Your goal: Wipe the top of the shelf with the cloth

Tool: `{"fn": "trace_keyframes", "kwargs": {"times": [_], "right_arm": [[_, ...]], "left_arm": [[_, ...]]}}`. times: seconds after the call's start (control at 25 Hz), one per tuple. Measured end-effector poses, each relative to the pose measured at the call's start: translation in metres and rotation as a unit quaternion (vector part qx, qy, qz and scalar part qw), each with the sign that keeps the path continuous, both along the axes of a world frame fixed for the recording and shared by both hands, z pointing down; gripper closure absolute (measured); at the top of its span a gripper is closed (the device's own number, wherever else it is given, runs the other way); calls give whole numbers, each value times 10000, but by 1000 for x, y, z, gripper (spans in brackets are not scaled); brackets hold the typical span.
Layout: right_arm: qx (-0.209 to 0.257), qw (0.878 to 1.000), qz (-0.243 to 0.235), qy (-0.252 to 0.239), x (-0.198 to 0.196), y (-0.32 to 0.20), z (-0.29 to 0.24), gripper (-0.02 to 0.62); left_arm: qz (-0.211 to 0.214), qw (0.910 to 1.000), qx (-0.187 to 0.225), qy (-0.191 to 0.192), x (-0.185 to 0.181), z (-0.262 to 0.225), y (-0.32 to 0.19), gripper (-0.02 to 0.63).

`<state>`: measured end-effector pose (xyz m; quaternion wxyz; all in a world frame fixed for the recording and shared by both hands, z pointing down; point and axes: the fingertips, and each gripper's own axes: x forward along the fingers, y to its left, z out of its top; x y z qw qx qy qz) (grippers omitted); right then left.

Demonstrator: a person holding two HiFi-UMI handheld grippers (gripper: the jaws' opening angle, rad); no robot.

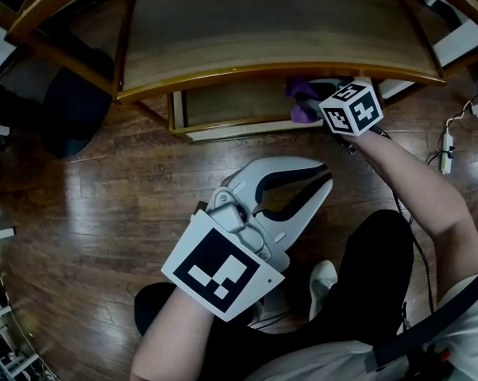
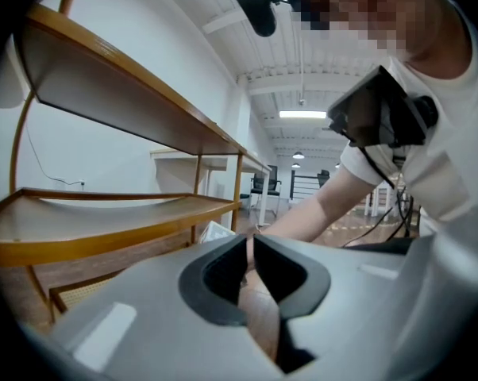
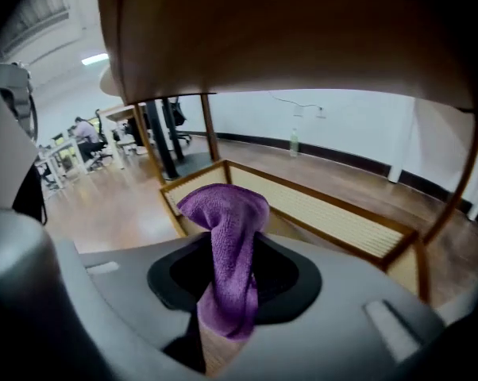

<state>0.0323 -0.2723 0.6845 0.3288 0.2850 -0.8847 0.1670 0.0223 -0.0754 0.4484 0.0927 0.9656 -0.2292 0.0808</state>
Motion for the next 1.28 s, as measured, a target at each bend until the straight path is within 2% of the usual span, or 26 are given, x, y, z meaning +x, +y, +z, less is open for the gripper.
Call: {"fn": "trace_keyframes", "kwargs": {"times": [0.16,0.32,0.4,0.52,0.6,0.84,1.04,1.28], "right_arm": [[-325,9928,-941,-671,-136,50,-8,476],[-630,9808,-1578,-955,-246,82,8,474],[-780,9775,-1738,-907,-278,94,25,472],[-760,9782,-1811,-676,-291,100,46,472],[-760,9810,-1693,-558,-274,94,56,472],[-644,9895,-1265,-266,-173,61,59,472],[-629,9953,-738,-45,-83,46,62,472],[-661,9977,73,90,31,24,67,472]], "left_arm": [[-126,9998,124,1,-11,-6,1,571],[-341,9991,229,-86,-28,-6,7,571],[-409,9989,224,-80,-35,-6,9,572],[-422,9988,222,-125,-42,-6,13,572],[-424,9988,196,-117,-44,-6,13,572],[-202,9994,264,-89,-30,-6,10,572],[96,9993,365,-65,-15,-6,7,571],[310,9992,256,-84,-3,1,7,572]]}}
